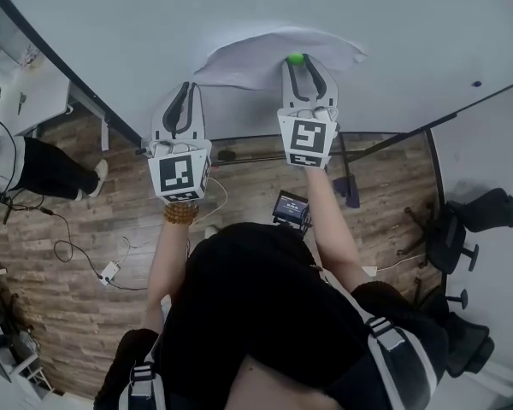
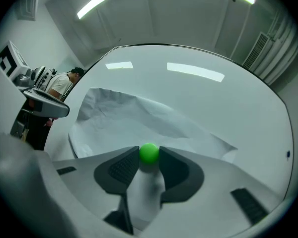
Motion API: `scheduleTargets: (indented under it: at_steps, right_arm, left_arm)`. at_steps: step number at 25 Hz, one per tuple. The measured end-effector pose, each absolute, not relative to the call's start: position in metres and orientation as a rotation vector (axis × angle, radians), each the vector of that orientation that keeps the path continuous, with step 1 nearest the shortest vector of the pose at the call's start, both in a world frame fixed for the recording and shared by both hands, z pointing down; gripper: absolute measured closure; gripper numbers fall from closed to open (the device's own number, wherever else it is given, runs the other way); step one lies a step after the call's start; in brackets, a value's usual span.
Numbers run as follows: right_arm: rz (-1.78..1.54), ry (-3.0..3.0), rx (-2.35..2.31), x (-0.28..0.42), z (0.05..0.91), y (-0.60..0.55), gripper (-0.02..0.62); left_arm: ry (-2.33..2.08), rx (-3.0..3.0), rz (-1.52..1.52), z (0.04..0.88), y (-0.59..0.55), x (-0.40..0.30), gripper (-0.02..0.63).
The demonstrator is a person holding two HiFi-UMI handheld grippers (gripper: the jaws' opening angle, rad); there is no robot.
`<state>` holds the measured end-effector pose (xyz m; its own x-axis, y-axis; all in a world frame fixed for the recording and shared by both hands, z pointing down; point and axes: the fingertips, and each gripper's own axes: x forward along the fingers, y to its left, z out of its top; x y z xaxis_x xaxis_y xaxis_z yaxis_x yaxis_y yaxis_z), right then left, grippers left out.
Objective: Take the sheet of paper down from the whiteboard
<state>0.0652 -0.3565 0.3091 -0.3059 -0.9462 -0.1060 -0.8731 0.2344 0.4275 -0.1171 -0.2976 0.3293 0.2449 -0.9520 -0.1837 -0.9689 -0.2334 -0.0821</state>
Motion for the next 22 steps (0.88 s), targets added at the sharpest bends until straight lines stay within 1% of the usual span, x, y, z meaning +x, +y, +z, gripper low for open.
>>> scheduleTargets:
  at_steps: [3,12,17,22]
  right_arm:
    - [-0.625,-2.321,1.737,0.066,0.308,-0.355,0.471]
    - [-0.629,-2.318,1.717,0.063,0.309,-0.357,0.469]
    - [-0.626,-2.315,1.712,0.062,0.310,-0.357,0.471]
    - [-0.624,-2.317,1.715,0.061,0.310,-0.358,0.471]
  left_arm:
    - [1.771,-2.357,0.137,0.324,-0.301,-0.112,0.537]
    - [1.684,-2.376,0.145,0.305,-0.314,-0.096,0.506]
    - [1.696,-2.400,0.167,0.303,-0.322,-0.099,0.509]
    - [1.711,-2.398,0.154,0.305,-0.322,-0.103,0.555]
